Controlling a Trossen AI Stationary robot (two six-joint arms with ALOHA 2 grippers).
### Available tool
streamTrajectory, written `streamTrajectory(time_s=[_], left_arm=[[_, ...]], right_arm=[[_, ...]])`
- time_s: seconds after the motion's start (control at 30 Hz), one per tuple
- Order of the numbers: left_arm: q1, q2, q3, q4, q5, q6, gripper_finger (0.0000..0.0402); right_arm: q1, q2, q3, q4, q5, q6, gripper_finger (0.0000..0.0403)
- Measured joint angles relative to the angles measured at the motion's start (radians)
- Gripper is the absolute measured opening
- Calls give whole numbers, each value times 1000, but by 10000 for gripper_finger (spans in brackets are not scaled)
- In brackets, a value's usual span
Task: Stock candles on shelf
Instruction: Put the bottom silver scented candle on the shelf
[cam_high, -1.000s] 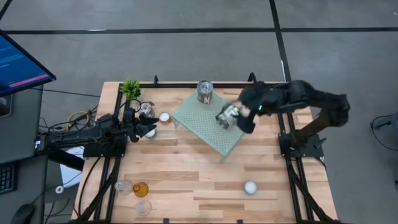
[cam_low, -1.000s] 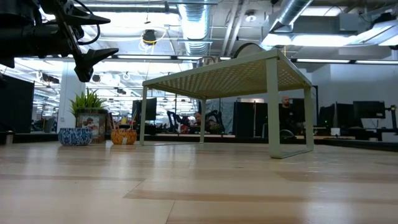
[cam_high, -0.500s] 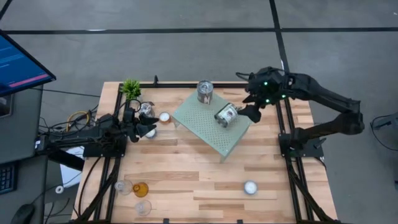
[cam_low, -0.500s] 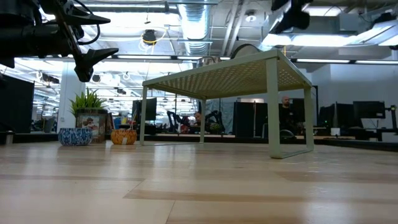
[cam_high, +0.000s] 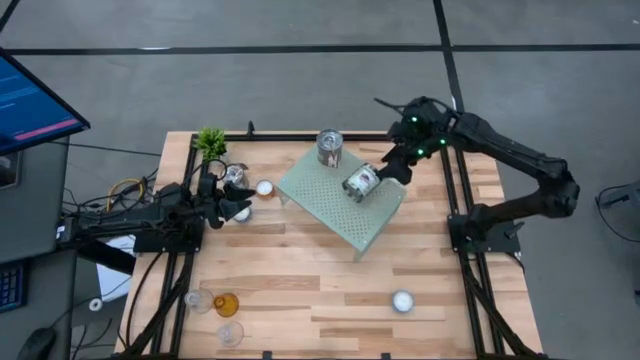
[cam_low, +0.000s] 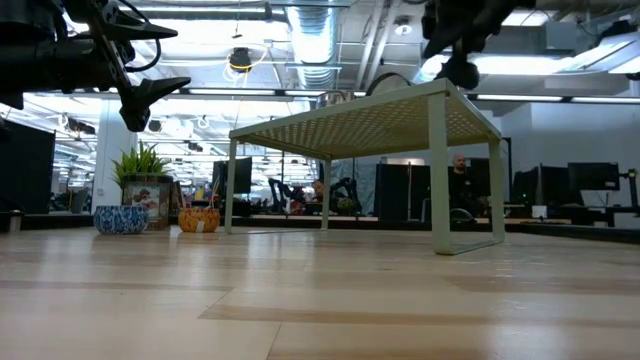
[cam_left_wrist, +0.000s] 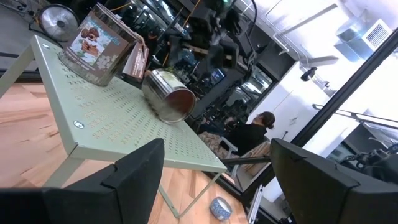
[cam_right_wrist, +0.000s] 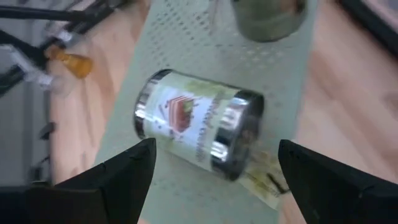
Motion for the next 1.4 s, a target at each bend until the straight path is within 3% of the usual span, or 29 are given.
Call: streamTrajectory(time_s=[0.27, 0.43, 0.57, 0.83, 0.97, 1.4], left_arm=[[0, 0, 0, 2, 0, 0, 294], [0, 0, 0, 3, 0, 0, 294], [0, 0, 0, 3, 0, 0, 294], [0, 0, 0, 3, 0, 0, 294], [0, 0, 0, 3, 0, 0, 294], [0, 0, 0, 3, 0, 0, 294]], right_arm=[[-6, 109, -1, 14, -82, -34, 324], [-5, 128, -1, 9, -89, -35, 289], [-12, 125, 0, 1, -90, -28, 230], [-21, 102, 0, -25, -87, -51, 66], [-21, 103, 0, -24, -87, -70, 10], [-21, 93, 0, -34, -84, -91, 16]])
